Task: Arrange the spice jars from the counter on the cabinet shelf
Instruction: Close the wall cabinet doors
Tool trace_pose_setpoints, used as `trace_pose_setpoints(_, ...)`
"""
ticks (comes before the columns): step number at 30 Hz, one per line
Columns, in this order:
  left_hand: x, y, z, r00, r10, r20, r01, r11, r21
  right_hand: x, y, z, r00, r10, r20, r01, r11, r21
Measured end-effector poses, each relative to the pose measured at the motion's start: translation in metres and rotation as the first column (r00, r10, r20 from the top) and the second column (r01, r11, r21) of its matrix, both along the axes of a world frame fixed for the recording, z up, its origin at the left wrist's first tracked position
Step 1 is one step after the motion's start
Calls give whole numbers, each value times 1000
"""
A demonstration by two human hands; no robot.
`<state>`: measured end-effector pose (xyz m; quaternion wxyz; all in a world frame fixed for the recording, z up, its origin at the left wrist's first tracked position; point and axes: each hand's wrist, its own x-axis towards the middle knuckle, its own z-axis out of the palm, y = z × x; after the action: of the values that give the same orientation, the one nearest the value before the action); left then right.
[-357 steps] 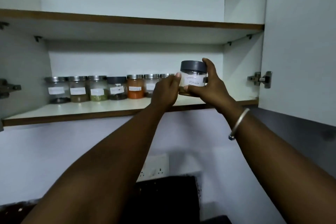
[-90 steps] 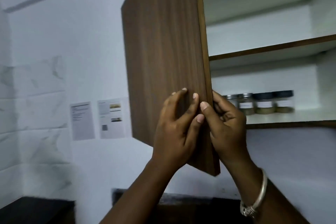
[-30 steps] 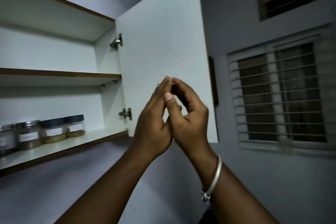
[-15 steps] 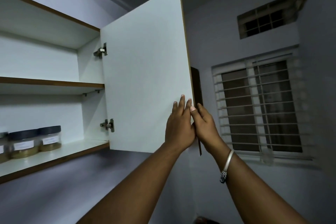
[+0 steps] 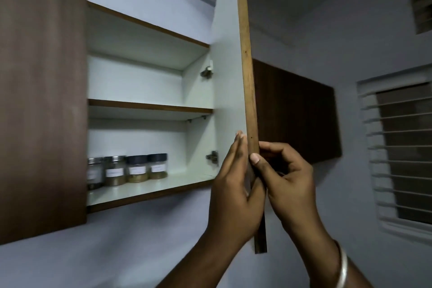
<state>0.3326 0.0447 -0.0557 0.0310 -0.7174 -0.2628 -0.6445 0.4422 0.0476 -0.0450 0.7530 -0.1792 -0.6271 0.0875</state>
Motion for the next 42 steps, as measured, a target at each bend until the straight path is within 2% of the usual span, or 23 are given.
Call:
trace_pose_setpoints(1, -27, -4, 1, 999, 34, 38, -33, 999, -14, -26, 2, 2, 998, 57, 27, -57, 998, -3)
trace_pose_setpoints(3, -56, -9, 1, 996, 18, 91, -12, 998, -65, -53, 8, 3, 996, 75, 52, -74, 997, -11)
trace_pose_setpoints(5, -92, -16, 3, 991, 69, 114, -57, 993, -102, -91, 16, 6, 991, 105, 82, -104, 994, -17)
trace_pose_setpoints(8, -139, -24, 8, 982, 173, 81, -161, 978, -135, -140, 30, 12, 981, 53, 186, -57, 998, 17)
trace_pose_setpoints(10, -169, -26, 12, 954, 298, 21, -291, 943, -161, -172, 36, 16, 965, -14, 261, -3, 998, 66)
trace_pose_setpoints(13, -212, -30, 12, 852, 515, -98, -524, 836, -165, -211, 49, 21, 917, -124, 378, 98, 991, 88)
trace_pose_setpoints(16, -255, -34, 9, 717, 673, -185, -695, 712, -100, -245, 65, 23, 861, -211, 463, 175, 977, 120)
trace_pose_setpoints(19, -300, -38, 6, 556, 792, -253, -828, 555, -82, -274, 85, 22, 803, -319, 504, 269, 948, 172)
trace_pose_setpoints(22, -343, -41, 0, 393, 840, -375, -917, 390, -87, -296, 100, 20, 753, -389, 531, 344, 920, 187)
trace_pose_setpoints(28, -390, -42, -16, 257, 840, -479, -962, 272, -39, -329, 119, 18, 709, -414, 571, 407, 901, 147)
trace_pose_setpoints(32, -396, -33, -17, 196, 834, -515, -970, 243, 25, -346, 132, 16, 702, -377, 604, 414, 906, 85)
trace_pose_setpoints(38, -392, -4, 10, 60, 833, -551, -945, 226, 238, -357, 145, 10, 698, -378, 608, 423, 903, 76)
trace_pose_setpoints(42, -386, 24, 22, 40, 825, -563, -928, 240, 286, -364, 147, 8, 701, -398, 591, 440, 894, 81)
